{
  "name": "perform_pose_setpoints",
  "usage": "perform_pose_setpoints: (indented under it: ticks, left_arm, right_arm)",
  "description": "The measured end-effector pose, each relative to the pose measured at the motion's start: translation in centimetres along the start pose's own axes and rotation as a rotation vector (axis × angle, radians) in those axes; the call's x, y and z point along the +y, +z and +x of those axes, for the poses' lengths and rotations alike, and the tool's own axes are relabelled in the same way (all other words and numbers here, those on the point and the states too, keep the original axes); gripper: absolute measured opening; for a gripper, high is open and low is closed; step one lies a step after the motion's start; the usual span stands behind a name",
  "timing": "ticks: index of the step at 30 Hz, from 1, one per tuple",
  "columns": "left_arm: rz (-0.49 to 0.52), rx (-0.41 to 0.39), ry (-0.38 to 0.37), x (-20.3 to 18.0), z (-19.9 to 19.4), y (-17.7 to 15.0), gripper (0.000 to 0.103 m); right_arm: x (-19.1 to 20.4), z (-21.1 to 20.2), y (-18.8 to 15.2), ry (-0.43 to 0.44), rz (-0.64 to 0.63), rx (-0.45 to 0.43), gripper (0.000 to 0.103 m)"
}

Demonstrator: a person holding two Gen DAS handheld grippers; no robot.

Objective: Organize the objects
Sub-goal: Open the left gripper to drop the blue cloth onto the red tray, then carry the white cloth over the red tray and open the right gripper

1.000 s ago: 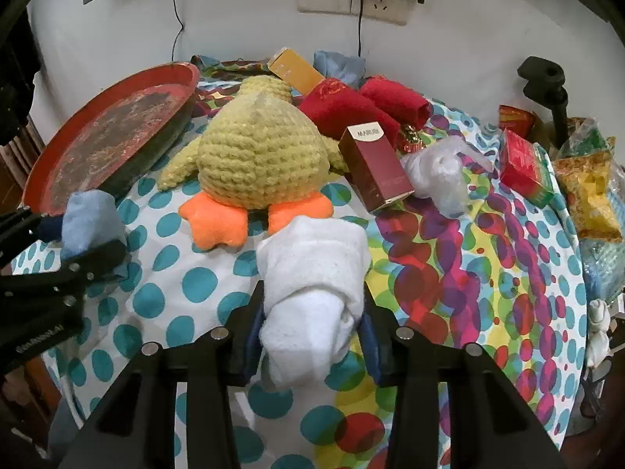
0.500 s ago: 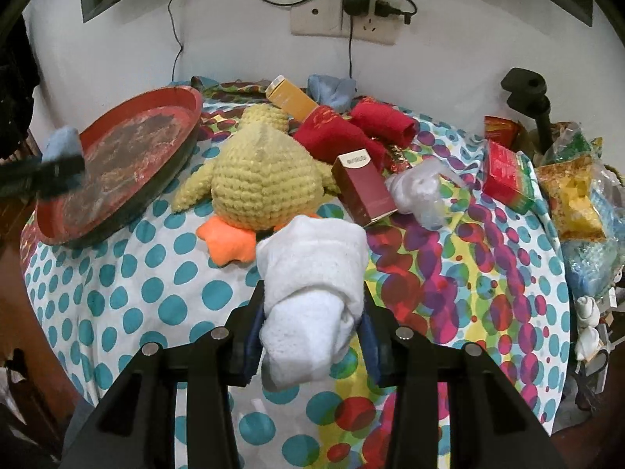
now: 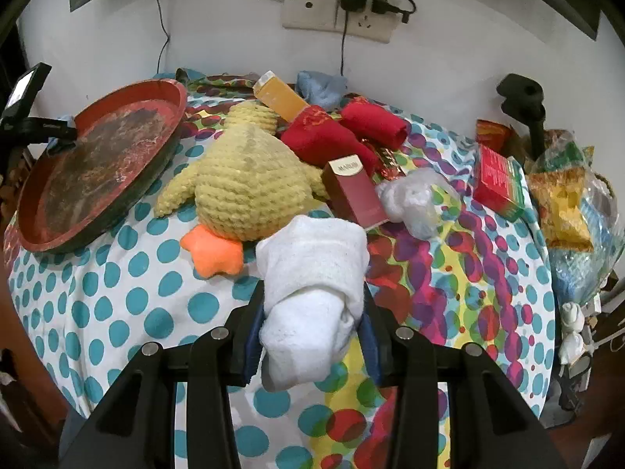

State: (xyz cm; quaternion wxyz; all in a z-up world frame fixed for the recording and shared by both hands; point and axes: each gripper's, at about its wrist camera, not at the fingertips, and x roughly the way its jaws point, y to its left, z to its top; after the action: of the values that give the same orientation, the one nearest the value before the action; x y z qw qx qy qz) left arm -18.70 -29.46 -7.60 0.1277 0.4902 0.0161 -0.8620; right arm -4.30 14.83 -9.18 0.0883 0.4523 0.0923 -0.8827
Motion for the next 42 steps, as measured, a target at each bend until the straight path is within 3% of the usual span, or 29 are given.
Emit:
perform_pose_setpoints:
  ticks: [3, 9, 13, 15, 19, 29, 32, 39, 42]
  left_arm:
    - [0.032, -0.01, -0.017, -0.3, 0.6, 0.0, 0.06]
    - [0.064, -0.045, -0.092, -0.2, -0.1, -0.1, 0.08]
    - [0.069, -0.063, -0.087, 0.4, -1.0, -0.3, 0.08]
    - [0.075, -0.108, -0.048, 0.5, -2.6, -0.8, 0.08]
    - [0.06, -0.155, -0.037, 0.8, -5.8, -2.9, 0.08]
    - [-0.01, -0.088, -0.105, 3.0, -9.5, -9.7, 0.08]
    - [-0.066, -0.076, -0.12, 4.6, -9.8, -11.1, 0.08]
    - [-0.066, -0.096, -0.031, 5.9, -11.2, -12.8, 0.08]
    - [-0.094, -0.058, -0.065, 6.1, -10.7, -13.2, 0.08]
  right_arm:
    - [0.9, 0.1, 0.5, -0.005, -0.018, -0.002, 0.039]
    - [2.9, 0.2, 1.0, -0.001, -0.061, -0.007, 0.039]
    - [4.2, -0.1, 1.7, 0.023, -0.073, -0.016, 0.039]
    - [5.2, -0.5, 2.4, 0.033, -0.104, -0.032, 0.039]
    - [7.2, -0.7, 5.2, 0.108, -0.137, -0.055, 0.039]
    - [20.4, 3.4, 16.8, 0.348, -0.322, -0.111, 0.039]
    - [24.4, 5.2, 19.3, 0.376, -0.364, -0.107, 0.039]
    - [29.5, 9.0, 22.1, 0.364, -0.373, -0.063, 0.039]
    - [30.6, 10.2, 22.3, 0.345, -0.386, -0.045, 0.039]
